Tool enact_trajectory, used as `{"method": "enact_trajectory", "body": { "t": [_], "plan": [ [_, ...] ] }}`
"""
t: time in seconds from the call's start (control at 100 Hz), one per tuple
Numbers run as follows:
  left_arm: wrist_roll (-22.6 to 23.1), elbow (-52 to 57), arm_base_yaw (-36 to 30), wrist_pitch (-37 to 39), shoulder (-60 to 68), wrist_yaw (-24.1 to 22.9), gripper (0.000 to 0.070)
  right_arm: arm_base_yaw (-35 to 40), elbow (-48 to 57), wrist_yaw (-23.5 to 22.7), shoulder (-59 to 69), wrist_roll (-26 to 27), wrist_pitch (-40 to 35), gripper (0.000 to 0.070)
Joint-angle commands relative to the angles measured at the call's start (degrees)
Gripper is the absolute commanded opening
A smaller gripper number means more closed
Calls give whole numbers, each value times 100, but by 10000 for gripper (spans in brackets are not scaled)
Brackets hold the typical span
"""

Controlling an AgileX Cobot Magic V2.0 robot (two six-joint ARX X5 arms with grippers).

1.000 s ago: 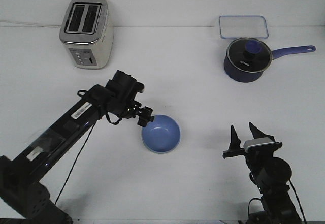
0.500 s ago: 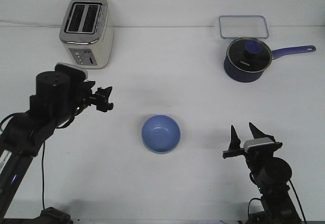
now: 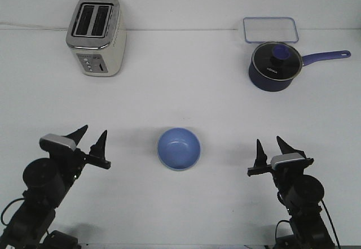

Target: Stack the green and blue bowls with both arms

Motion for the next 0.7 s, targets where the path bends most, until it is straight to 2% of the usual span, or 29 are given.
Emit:
{"method": "enact_trajectory", "body": {
  "t": [0.0,0.07,0.11,0.57,0.6,0.63,0.66,0.69],
  "plan": [
    [-44,-409,-11,111,-251,-116,414,9,39,4,2,17,66,416],
    [-466,-761,-11,275,-557,-118,464,9,39,7,2,17,66,416],
    [-601,-866,-11,310,-726,-118,464,9,39,4,2,17,66,416],
    [-581,-914,-13,271,-977,-111,454,9,39,4,2,17,66,406],
    [-579,-914,-13,267,-977,-111,422,9,39,4,2,17,66,375],
    [-579,-914,-13,260,-977,-111,334,9,39,4,2,17,66,309],
    [-581,-914,-13,247,-977,-111,196,9,39,4,2,17,63,212],
    [-579,-914,-13,221,-977,-111,23,9,39,4,2,17,63,97]
  ]
}}
